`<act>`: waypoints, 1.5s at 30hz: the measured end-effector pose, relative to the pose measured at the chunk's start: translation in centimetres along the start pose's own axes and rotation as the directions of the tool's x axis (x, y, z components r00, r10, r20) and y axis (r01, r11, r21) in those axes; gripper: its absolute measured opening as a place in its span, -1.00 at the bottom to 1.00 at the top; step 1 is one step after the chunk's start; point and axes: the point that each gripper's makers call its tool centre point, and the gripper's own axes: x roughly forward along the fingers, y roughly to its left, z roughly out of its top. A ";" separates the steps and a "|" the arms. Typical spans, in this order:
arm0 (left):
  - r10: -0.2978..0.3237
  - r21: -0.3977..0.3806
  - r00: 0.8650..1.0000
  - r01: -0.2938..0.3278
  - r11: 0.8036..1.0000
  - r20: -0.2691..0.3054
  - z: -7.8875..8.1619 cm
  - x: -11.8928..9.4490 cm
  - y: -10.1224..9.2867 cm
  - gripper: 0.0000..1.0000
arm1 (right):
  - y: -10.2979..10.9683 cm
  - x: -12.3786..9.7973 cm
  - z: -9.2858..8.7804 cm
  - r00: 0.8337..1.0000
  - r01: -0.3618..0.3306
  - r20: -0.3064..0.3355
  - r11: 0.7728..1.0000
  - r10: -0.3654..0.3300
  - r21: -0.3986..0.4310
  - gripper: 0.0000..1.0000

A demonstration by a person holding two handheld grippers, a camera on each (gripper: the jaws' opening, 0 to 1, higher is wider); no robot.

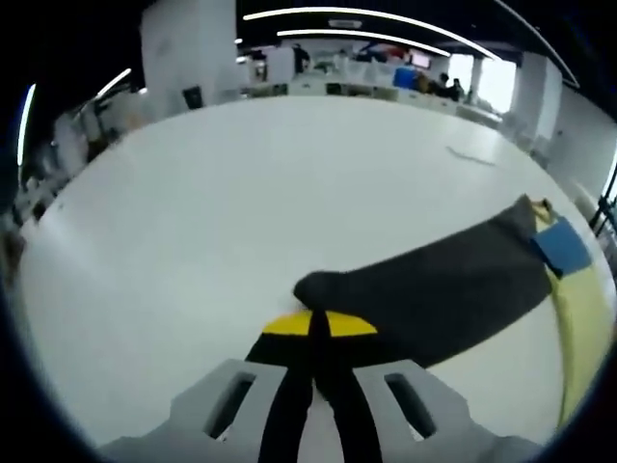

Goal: Fold the garment on the visible template until the final outline fits inside the template.

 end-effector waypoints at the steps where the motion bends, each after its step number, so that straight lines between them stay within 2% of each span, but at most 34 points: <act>1: -0.002 -0.004 1.000 0.002 1.000 0.007 0.2 -0.2 0.0 -1.00 | 0.0 0.0 0.0 1.000 -0.001 0.002 1.000 0.001 0.003 1.00; 12: -0.025 -0.008 0.997 0.026 1.000 0.072 3.0 -2.4 -1.2 -1.00 | -0.1 0.0 -0.1 1.000 -0.017 0.014 1.000 0.016 0.008 1.00; 28: -0.078 0.011 0.993 0.077 0.997 0.088 6.4 -4.8 -4.3 -1.00 | -1.1 0.0 0.5 0.998 -0.041 0.042 0.999 0.041 -0.008 1.00; 33: -0.111 -0.003 0.987 0.112 0.994 0.114 8.0 -5.7 -6.0 -1.00 | -1.3 -0.2 0.3 0.998 -0.048 0.044 0.999 0.049 -0.011 1.00; 45: -0.177 0.060 0.968 0.169 0.984 0.175 12.0 -7.0 -10.6 -1.00 | -2.3 -0.9 -0.3 0.997 -0.039 0.061 0.999 0.039 0.003 1.00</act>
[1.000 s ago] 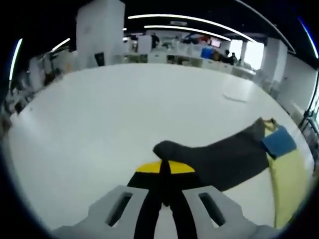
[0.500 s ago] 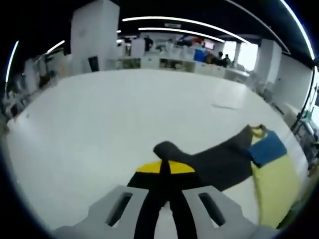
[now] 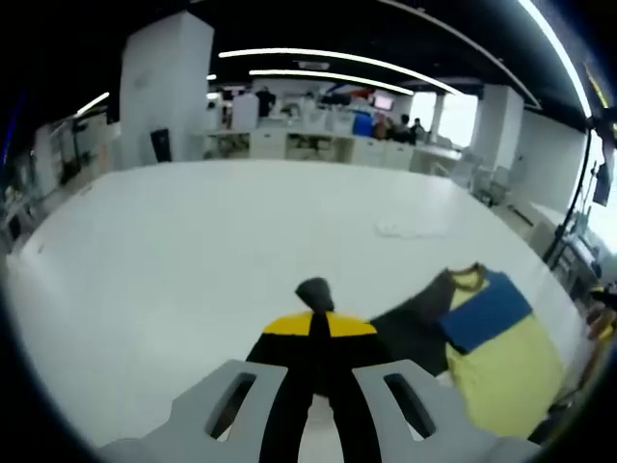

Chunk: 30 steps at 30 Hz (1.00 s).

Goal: Fold the garment on the visible template until the final outline fits inside the template.

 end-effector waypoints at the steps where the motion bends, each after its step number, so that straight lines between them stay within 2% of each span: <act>1: -0.008 0.005 1.000 0.008 1.000 0.008 0.4 0.0 -0.5 -1.00 | -0.1 -0.1 -0.1 1.000 0.003 0.001 1.000 -0.003 -0.001 1.00; 7: -0.049 0.033 0.998 0.047 0.998 0.039 2.3 0.0 -2.9 -1.00 | -0.4 -0.7 -0.9 1.000 0.005 -0.006 1.000 -0.005 0.007 1.00; 15: -0.085 0.056 0.994 0.081 0.995 0.074 4.1 -0.2 -5.4 -1.00 | -1.1 -1.4 -0.9 1.000 0.017 0.011 1.000 -0.017 0.017 1.00; 22: -0.130 0.064 0.985 0.124 0.990 0.111 5.8 -0.3 -7.7 -1.00 | -1.3 -1.7 -1.2 1.000 0.013 0.011 1.000 -0.014 0.015 1.00; 25: -0.157 0.092 0.980 0.146 0.985 0.125 6.8 -0.5 -9.4 -1.00 | -1.3 -1.8 -1.2 1.000 0.008 0.022 1.000 -0.008 0.024 1.00; 30: -0.183 0.114 0.972 0.168 0.979 0.145 8.0 -0.6 -11.2 -1.00 | -1.7 -2.0 -1.4 1.000 0.013 0.021 1.000 -0.014 0.019 1.00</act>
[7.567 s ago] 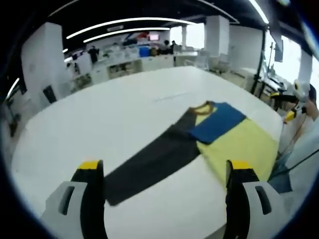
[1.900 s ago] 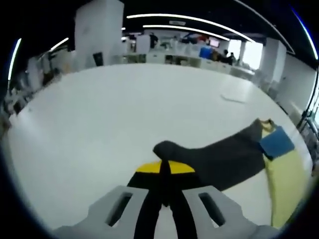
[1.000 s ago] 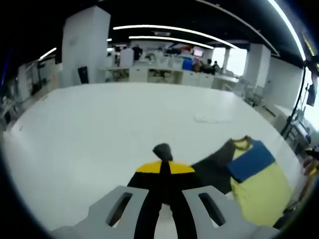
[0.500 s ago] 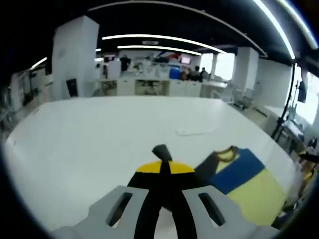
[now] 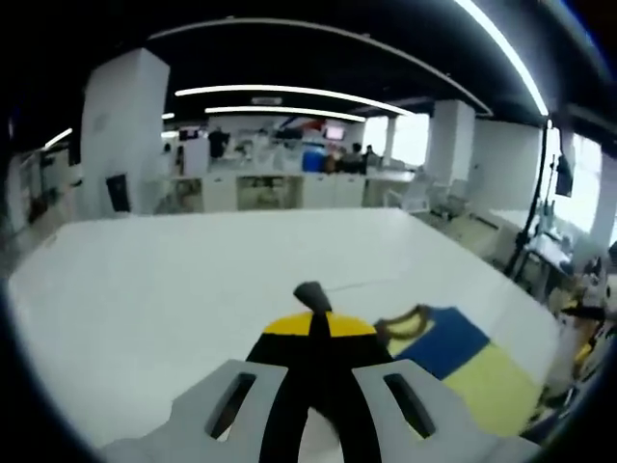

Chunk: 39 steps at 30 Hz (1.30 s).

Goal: Fold the garment on the visible template until the final outline fits inside the template.

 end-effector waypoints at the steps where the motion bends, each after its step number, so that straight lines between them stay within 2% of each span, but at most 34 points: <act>1: -0.009 0.006 1.000 0.009 1.000 0.004 0.3 0.1 -0.5 -1.00 | -0.1 -0.1 0.0 1.000 0.000 0.001 1.000 0.000 0.001 1.00; 9: -0.065 0.046 0.997 0.064 0.997 0.032 2.5 0.9 -3.8 -1.00 | -0.5 -0.6 -0.6 1.000 0.007 0.003 1.000 -0.007 0.014 1.00; 13: -0.104 0.036 0.994 0.103 0.994 0.042 3.2 1.3 -5.1 -1.00 | -0.8 -0.9 -0.8 1.000 0.010 0.005 1.000 -0.010 0.019 1.00; 27: -0.156 0.067 0.986 0.152 0.986 0.062 5.4 2.7 -9.2 -1.00 | -2.4 -1.4 -1.3 1.000 0.011 0.009 1.000 -0.012 0.013 1.00; 39: -0.206 0.089 0.977 0.201 0.976 0.049 5.8 4.3 -13.2 -1.00 | -2.8 -1.5 -1.7 1.000 -0.012 0.011 1.000 0.012 0.011 1.00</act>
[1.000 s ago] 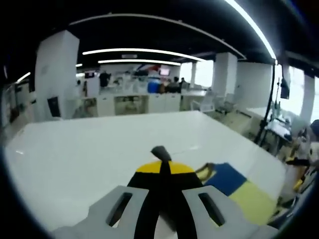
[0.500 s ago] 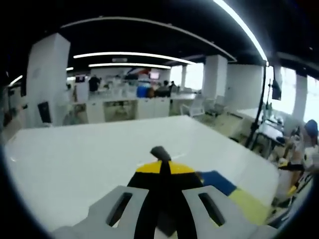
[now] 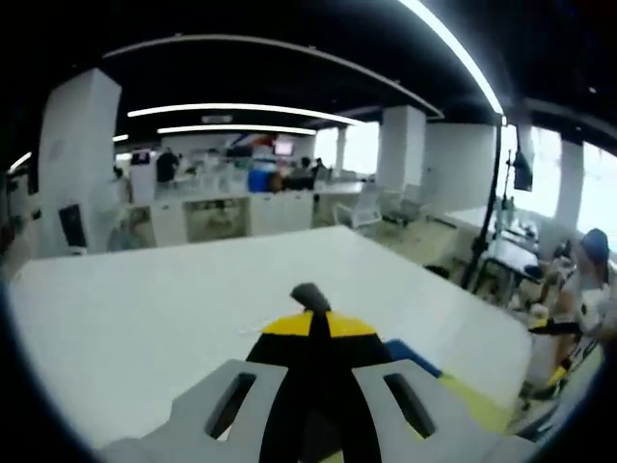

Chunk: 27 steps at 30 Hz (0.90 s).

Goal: Fold the garment on the visible template until the final outline fits inside the template.

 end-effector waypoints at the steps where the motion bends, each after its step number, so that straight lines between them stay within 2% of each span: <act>1: -0.006 0.002 1.000 0.006 1.000 -0.001 0.0 0.3 -0.4 -1.00 | 0.0 0.0 -0.1 1.000 -0.003 0.000 1.000 0.003 0.002 1.00; 9: -0.047 -0.006 0.999 0.047 0.999 -0.019 -0.6 2.3 -2.5 -1.00 | 0.2 -0.2 -0.6 1.000 -0.022 -0.007 1.000 0.022 -0.003 1.00; 17: -0.082 -0.009 0.996 0.081 0.997 -0.044 -1.5 3.7 -4.6 -1.00 | -0.5 -0.6 -0.9 1.000 -0.015 -0.004 1.000 0.015 0.002 1.00; 21: -0.095 -0.007 0.993 0.095 0.995 -0.072 -2.5 4.5 -5.5 -1.00 | -0.6 -0.8 -0.9 1.000 -0.017 0.001 1.000 0.017 0.005 1.00; 27: -0.116 -0.015 0.985 0.115 0.993 -0.125 -4.8 5.4 -6.6 -1.00 | -0.4 -0.9 -1.1 1.000 -0.027 -0.001 1.000 0.027 0.008 1.00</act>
